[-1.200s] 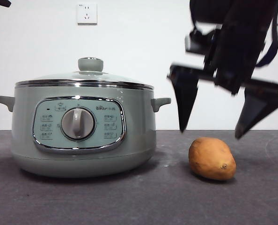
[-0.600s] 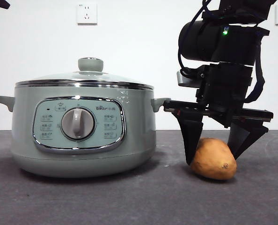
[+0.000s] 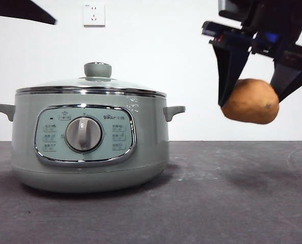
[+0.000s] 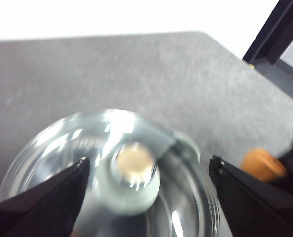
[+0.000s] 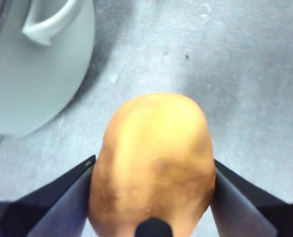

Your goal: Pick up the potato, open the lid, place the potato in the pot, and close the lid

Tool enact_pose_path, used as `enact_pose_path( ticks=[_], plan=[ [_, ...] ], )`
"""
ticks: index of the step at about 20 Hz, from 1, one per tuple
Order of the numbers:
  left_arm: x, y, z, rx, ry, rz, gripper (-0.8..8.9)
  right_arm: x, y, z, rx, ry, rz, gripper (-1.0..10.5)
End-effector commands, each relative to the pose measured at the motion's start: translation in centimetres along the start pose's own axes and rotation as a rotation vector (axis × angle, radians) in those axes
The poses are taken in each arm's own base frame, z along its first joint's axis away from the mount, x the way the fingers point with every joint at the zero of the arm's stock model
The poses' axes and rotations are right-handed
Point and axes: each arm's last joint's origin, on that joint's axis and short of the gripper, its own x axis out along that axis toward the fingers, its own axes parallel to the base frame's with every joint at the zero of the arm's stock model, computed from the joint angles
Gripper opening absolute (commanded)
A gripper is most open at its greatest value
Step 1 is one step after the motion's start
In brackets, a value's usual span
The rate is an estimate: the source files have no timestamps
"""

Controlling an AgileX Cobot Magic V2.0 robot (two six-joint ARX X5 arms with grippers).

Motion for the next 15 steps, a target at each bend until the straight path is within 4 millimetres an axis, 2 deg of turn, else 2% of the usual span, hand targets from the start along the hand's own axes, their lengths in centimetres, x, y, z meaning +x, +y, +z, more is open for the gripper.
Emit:
enact_pose_path(
  ticks=[1,4,7,11,15],
  plan=[
    [1.7,-0.4,-0.1,-0.001,0.007,0.005,4.09,-0.6,-0.2,-0.1,-0.008,-0.013,-0.020,0.0],
    [4.6,-0.7,-0.9,0.009,0.054,0.036,4.09,-0.9,-0.3,-0.3,-0.009,-0.006,-0.032,0.0],
    [6.6,-0.8,-1.2,0.017,0.090,0.081,4.09,-0.9,-0.3,-0.5,-0.010,0.006,-0.035,0.0],
    [8.5,-0.2,-2.1,0.039,0.140,0.149,4.09,-0.9,-0.3,-0.5,-0.010,0.007,-0.036,0.0],
    [9.5,0.2,-2.9,0.030,0.189,0.157,4.07,-0.9,-0.3,-0.5,-0.009,0.007,-0.036,0.0]
  ],
)
